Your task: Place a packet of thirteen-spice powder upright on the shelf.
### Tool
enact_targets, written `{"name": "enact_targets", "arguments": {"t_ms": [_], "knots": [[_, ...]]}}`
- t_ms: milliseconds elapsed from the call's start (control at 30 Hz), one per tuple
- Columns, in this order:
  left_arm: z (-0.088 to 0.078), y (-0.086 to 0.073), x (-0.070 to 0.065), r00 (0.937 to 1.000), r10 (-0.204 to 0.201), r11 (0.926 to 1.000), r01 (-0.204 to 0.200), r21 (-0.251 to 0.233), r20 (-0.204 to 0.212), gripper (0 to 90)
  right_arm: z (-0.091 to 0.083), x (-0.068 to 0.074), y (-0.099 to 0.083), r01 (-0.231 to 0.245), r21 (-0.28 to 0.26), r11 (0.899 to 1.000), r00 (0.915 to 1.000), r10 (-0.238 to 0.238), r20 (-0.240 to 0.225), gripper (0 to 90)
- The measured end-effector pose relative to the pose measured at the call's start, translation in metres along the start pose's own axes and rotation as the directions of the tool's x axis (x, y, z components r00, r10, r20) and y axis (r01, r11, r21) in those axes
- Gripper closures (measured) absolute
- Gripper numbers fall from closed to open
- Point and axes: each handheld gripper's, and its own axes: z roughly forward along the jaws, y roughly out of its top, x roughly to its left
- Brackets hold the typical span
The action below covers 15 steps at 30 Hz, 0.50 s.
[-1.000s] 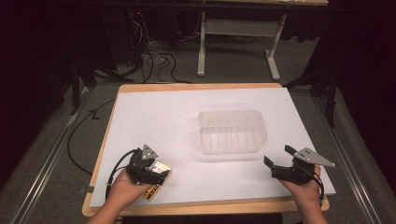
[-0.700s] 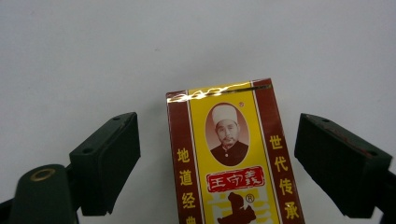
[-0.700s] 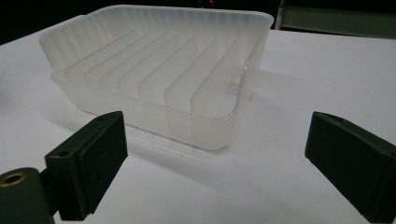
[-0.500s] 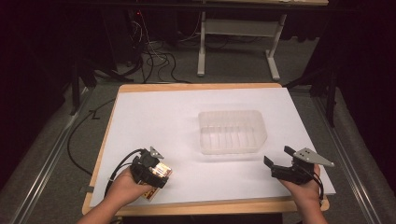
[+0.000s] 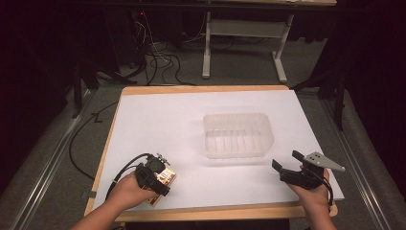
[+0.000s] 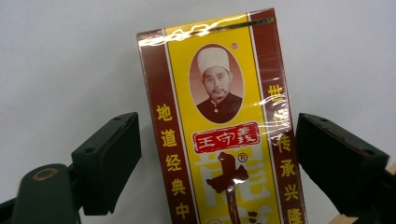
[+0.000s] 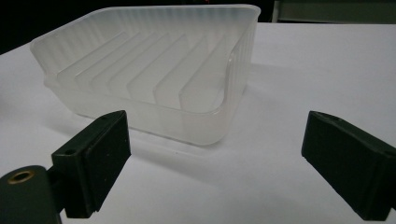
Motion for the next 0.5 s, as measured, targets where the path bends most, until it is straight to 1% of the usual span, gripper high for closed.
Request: {"name": "enact_targets", "arguments": {"t_ms": [100,167,233,267,500], "knots": [[0.0014,0.0005,-0.0005,1.0000,0.000,0.9999,0.000,0.014,0.003,18.1,-0.0005,0.0002,0.0002,0.006,-0.005,1.000,1.0000,-0.006,0.003,9.8],[0.0018,0.0005,-0.0002,1.0000,-0.001,0.9999,0.001,0.016,0.007,22.6,-0.0004,-0.0005,0.0000,0.003,-0.007,1.000,1.0000,-0.003,0.004,10.5],[0.0025,0.0002,0.0001,1.0000,0.003,0.9996,-0.003,0.027,0.009,24.9,0.0000,-0.0010,-0.0004,-0.001,-0.002,1.000,1.0000,0.001,0.002,10.7],[0.0028,-0.0002,-0.0001,0.9998,-0.002,0.9996,0.002,0.027,0.019,24.9,0.0000,-0.0010,-0.0004,-0.001,-0.002,1.000,1.0000,0.001,0.002,10.7],[0.0011,-0.0021,0.0011,0.9998,-0.006,0.9999,0.006,0.010,0.017,29.4,-0.0003,-0.0022,-0.0023,-0.015,0.002,1.000,0.9999,0.015,-0.001,13.3]]}}
